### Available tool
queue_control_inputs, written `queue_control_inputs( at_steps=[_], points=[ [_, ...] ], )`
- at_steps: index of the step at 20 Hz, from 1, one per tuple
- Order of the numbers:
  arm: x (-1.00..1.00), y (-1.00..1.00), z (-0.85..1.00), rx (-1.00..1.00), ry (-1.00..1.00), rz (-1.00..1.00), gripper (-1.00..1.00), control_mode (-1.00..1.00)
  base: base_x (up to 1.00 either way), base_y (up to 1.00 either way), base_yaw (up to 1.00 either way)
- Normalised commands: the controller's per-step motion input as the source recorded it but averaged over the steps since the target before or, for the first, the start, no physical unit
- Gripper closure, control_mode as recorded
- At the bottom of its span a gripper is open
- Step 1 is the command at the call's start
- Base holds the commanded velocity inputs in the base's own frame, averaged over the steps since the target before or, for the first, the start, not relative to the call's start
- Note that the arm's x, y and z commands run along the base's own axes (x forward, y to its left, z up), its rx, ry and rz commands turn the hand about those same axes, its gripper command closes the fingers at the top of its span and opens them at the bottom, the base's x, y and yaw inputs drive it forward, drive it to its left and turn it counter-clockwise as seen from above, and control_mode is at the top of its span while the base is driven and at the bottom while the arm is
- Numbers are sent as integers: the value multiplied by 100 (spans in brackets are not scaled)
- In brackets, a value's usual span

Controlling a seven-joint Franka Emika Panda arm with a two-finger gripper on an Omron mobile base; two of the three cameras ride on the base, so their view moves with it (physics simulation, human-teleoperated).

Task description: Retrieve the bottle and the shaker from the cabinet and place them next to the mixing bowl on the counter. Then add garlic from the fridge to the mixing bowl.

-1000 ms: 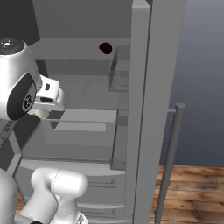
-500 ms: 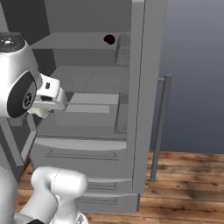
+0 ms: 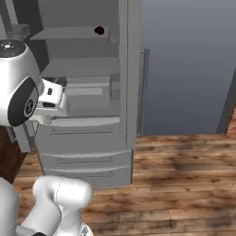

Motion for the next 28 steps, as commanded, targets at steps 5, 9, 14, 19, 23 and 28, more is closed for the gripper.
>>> queue_control_inputs(
  at_steps=[5,9,14,19,23,28],
  points=[
    [0,0,0,0,0,0,100,100,-59,-30,-67],
    [0,0,0,0,0,0,100,100,-16,-42,-74],
    [0,0,0,0,0,0,100,100,35,-41,-68],
    [0,0,0,0,0,0,100,100,73,-11,-57],
    [0,0,0,0,0,0,100,100,100,0,-39],
    [0,0,0,0,0,0,100,100,100,11,-39]
  ],
)
